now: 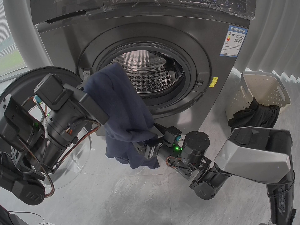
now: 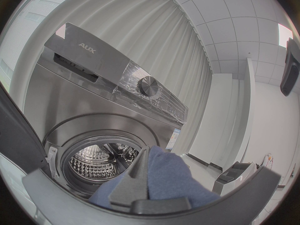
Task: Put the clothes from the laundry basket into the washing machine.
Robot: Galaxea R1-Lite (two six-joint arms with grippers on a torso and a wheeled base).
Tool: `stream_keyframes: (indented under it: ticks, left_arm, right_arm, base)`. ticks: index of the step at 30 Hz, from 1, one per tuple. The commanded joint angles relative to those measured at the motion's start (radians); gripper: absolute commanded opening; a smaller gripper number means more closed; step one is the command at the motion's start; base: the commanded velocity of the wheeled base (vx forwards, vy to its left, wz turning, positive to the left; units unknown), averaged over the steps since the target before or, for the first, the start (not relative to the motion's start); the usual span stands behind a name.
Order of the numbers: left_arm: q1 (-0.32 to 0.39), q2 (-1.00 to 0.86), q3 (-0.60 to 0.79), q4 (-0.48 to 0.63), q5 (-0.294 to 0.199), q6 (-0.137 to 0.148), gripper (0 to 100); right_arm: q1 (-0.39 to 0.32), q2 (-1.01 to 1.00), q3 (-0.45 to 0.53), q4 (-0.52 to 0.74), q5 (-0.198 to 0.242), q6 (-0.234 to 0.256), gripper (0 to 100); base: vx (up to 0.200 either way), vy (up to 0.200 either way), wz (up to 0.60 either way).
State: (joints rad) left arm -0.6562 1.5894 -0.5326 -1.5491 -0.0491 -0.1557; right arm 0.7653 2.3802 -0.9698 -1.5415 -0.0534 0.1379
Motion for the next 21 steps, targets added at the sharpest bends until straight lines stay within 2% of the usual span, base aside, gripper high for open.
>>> stream_keyframes:
  ticks: [1,6,12,18,19,21]
  left_arm:
    - [0.000,0.000,0.005,0.000,0.000,0.002,0]
    - [0.000,-0.003,0.005,0.000,0.000,-0.002,0]
    - [-0.010,-0.003,0.006,0.000,0.000,-0.001,0]
    - [-0.010,-0.002,0.006,0.000,0.000,-0.005,0]
    - [-0.010,0.000,0.005,0.000,0.000,-0.005,0]
    - [-0.010,0.000,0.005,0.000,0.000,-0.005,0]
  right_arm:
    - [0.003,0.033,-0.024,-0.002,0.012,0.003,100]
    - [0.006,0.045,-0.033,0.000,0.023,0.002,100]
    - [-0.014,0.132,-0.152,0.001,0.029,0.000,100]
    - [-0.004,0.166,-0.195,0.000,0.030,0.000,100]
    - [-0.001,0.171,-0.199,-0.002,0.029,0.000,0]
    - [0.000,0.174,-0.204,-0.002,0.027,0.002,0]
  base:
    - [0.000,0.000,0.00]
    - [0.000,0.000,0.00]
    - [0.000,0.000,0.00]
    - [0.000,0.000,0.00]
    - [0.000,0.000,0.00]
    - [0.000,0.000,0.00]
